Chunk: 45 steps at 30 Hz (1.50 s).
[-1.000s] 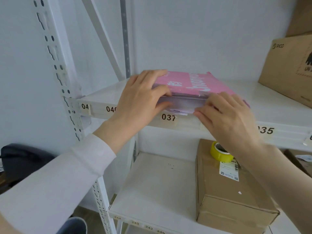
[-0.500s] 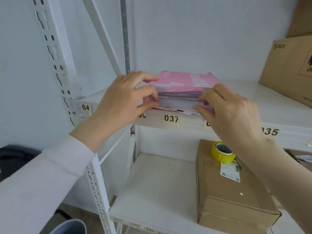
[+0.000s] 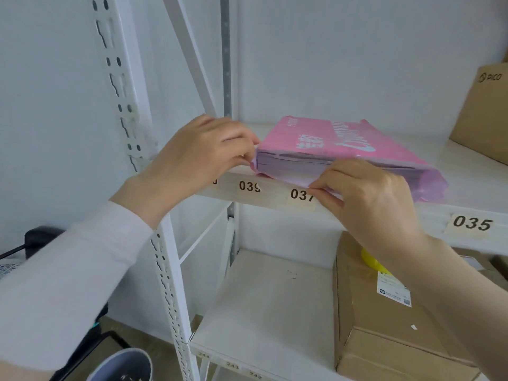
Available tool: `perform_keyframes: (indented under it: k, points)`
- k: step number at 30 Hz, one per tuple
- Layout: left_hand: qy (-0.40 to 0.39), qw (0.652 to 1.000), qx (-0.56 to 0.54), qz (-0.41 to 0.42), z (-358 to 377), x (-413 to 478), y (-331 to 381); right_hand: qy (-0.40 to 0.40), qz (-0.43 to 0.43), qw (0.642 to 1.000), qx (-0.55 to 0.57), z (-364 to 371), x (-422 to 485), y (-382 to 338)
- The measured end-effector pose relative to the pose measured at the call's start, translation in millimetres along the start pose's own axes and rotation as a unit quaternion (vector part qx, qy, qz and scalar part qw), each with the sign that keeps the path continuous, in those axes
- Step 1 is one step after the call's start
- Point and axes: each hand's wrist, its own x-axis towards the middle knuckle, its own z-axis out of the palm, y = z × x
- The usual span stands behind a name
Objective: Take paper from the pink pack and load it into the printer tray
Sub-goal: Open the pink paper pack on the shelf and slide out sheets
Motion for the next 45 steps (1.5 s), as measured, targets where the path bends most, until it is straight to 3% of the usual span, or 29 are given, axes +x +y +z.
perform_keyframes:
  k: [5, 13, 18, 22, 25, 38, 45]
  points:
    - [-0.041, 0.999, 0.024, 0.011, -6.4, -0.8, -3.7, -0.01, -0.01, 1.0, -0.011, 0.0, -1.2, -0.4]
    - [0.01, 0.997, 0.071, -0.017, 10.3, 19.4, 38.7, -0.028, 0.039, 0.998, 0.039, -9.4, -4.6, 8.8]
    - [0.049, 0.995, 0.077, -0.043, 23.3, 30.5, 58.3, 0.012, 0.036, 0.999, -0.028, -19.6, -11.4, 24.3]
    - [0.064, 0.993, 0.075, -0.062, 26.6, 38.0, 59.0, 0.041, 0.045, 0.987, -0.149, -28.7, -5.8, 28.9]
    - [0.067, 0.991, 0.091, -0.066, 28.7, 41.0, 58.7, 0.058, 0.007, 0.98, -0.188, -32.6, 1.4, 34.9]
    - [0.034, 0.993, 0.099, -0.046, 27.7, 51.2, 52.4, 0.042, -0.035, 0.98, -0.193, -33.9, 11.6, 47.0]
    - [0.073, 0.992, 0.102, -0.016, 32.0, 52.6, 49.0, 0.057, -0.046, 0.971, -0.228, -23.6, 8.6, 50.1]
